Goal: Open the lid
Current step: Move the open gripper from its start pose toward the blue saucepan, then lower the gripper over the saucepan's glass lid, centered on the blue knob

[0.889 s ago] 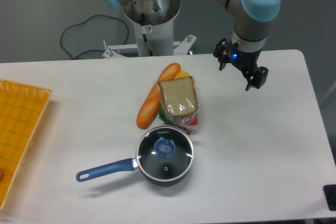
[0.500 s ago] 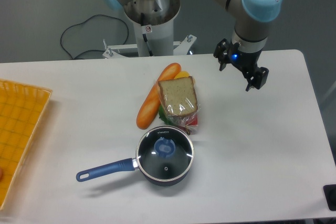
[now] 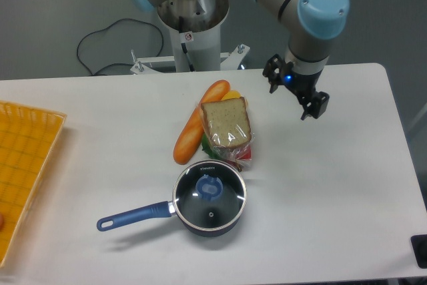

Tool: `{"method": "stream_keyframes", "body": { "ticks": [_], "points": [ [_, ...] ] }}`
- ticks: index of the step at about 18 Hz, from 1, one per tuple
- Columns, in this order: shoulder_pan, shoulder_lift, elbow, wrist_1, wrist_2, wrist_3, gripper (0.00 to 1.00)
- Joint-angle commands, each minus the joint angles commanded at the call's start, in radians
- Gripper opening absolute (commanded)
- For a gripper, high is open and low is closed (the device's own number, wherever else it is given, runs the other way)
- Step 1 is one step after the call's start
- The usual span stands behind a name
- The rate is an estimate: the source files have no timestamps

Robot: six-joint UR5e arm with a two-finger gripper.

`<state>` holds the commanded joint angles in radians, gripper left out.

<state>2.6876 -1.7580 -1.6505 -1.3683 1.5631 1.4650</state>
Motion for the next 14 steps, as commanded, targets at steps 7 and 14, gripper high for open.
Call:
{"method": "stream_keyframes", "body": {
  "ticks": [7,14],
  "points": [
    [-0.028,0.002,-0.005,0.018,-0.009,-0.044,1.00],
    [-0.121,-0.011,-0.012,0.101,-0.005,-0.202,1.00]
  ]
}}
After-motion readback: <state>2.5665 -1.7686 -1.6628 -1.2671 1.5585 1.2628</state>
